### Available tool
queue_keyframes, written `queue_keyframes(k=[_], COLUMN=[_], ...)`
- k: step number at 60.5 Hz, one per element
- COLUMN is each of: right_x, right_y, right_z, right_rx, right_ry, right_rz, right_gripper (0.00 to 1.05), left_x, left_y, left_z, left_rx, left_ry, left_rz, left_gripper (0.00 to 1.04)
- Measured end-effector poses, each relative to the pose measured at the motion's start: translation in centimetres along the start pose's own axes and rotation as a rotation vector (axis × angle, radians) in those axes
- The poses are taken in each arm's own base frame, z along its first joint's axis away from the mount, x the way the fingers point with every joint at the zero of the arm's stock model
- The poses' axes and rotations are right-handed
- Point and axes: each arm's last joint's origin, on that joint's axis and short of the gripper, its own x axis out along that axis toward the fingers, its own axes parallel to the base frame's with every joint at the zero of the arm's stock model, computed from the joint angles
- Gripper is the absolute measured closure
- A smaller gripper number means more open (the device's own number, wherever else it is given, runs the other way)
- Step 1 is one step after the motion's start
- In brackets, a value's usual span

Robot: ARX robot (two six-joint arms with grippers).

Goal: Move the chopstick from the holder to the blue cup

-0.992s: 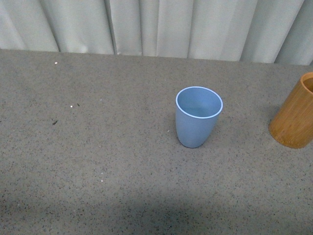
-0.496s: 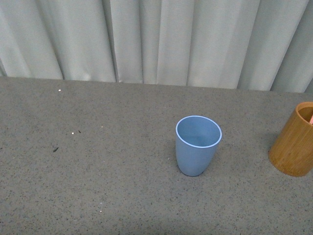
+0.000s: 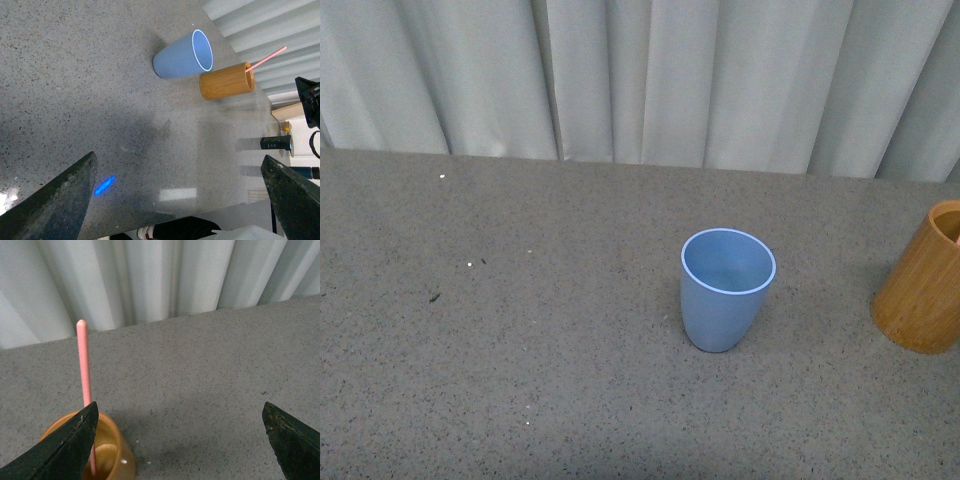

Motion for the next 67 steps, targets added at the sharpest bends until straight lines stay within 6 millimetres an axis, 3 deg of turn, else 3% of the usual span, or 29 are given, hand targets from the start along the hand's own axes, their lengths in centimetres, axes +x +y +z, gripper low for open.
queue_keyframes(k=[5,11,33,36,39,67], right_x=[1.0,1.5,3.6,4.2,5.0,8.4], right_y=[0.3,0.6,1.9,2.1,2.4,5.2], right_z=[0.3,0.4,0.3,0.4,0.4,1.3], right_rx=[-0.003,-0.007,-0.001,0.002,0.004,0.002], right_ry=[0.006,0.010,0.021,0.023,0.028,0.047], right_rz=[-0.003,-0.007,0.044,0.047,0.060,0.137], right_gripper=[0.09,0.09,0.09,0.09,0.09,0.09], left_x=[0.6,-0.6,-0.7,-0.7,-0.7,-0.7], left_y=[0.6,-0.4,-0.4,-0.4,-0.4,-0.4], left_z=[-0.2,0.7,0.7,0.7,0.7,0.7], left_rx=[0.397,0.595,0.705,0.706,0.709,0.715], left_ry=[-0.395,-0.660,-0.673,-0.672,-0.672,-0.671], left_rz=[0.168,0.286,0.359,0.359,0.360,0.363], left_gripper=[0.24,0.40,1.01,0.95,0.80,0.06])
